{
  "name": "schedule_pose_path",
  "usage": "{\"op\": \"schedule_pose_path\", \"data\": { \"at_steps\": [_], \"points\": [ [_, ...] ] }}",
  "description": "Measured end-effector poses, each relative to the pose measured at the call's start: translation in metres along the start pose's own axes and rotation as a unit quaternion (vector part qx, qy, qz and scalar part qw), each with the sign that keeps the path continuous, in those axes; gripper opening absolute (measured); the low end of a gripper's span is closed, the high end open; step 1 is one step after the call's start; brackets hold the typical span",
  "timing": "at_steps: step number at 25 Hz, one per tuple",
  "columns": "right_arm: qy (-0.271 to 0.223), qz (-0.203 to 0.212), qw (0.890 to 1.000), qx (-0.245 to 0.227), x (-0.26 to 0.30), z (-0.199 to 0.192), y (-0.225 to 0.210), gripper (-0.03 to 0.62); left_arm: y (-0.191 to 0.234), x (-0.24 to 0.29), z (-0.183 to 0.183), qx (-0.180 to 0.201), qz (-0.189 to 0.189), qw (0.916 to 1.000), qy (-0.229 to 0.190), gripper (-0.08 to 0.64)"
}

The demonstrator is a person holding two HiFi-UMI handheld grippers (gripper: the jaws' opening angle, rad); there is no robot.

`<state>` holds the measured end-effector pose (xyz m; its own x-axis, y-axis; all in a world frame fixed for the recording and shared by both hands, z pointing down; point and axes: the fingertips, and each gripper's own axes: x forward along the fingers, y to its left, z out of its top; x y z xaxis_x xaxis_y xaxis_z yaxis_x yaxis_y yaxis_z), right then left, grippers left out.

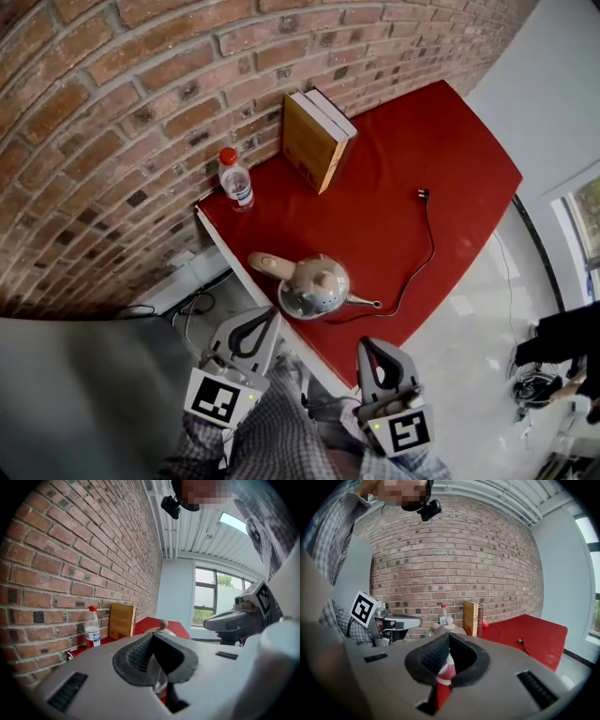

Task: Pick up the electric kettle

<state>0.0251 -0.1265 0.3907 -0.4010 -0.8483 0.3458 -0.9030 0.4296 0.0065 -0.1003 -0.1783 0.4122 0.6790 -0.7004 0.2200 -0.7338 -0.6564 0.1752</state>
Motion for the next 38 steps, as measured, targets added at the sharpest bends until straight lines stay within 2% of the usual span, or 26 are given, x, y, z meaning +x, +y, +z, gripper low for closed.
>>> {"op": "schedule_pose_path", "data": {
  "at_steps": [7, 10, 13, 22, 34, 38],
  "points": [
    [0.010, 0.001, 1.000, 0.004, 0.010, -0.002, -0.007, 0.006, 0.032, 0.014, -0.030, 0.002, 0.019, 0.9993, 0.033, 0.008],
    [0.019, 0.000, 1.000, 0.008, 0.012, -0.007, -0.008, 0.006, 0.044, 0.018, -0.042, -0.008, 0.024, 0.9988, 0.042, 0.012],
    [0.027, -0.001, 1.000, 0.008, 0.013, -0.011, -0.009, 0.006, 0.057, 0.024, -0.056, -0.012, 0.027, 0.9983, 0.051, 0.068],
    [0.045, 0.000, 0.999, 0.023, 0.020, -0.030, -0.012, 0.006, 0.094, 0.050, -0.094, -0.013, 0.042, 0.9949, 0.090, 0.127],
    [0.072, 0.002, 0.997, 0.034, 0.033, -0.048, -0.014, 0.006, 0.110, 0.080, -0.098, -0.068, 0.039, 0.9947, 0.067, 0.182],
    [0.079, -0.002, 0.996, 0.036, 0.034, -0.055, -0.018, 0.007, 0.109, 0.091, -0.096, -0.047, 0.044, 0.9956, 0.067, 0.181]
  ]
}}
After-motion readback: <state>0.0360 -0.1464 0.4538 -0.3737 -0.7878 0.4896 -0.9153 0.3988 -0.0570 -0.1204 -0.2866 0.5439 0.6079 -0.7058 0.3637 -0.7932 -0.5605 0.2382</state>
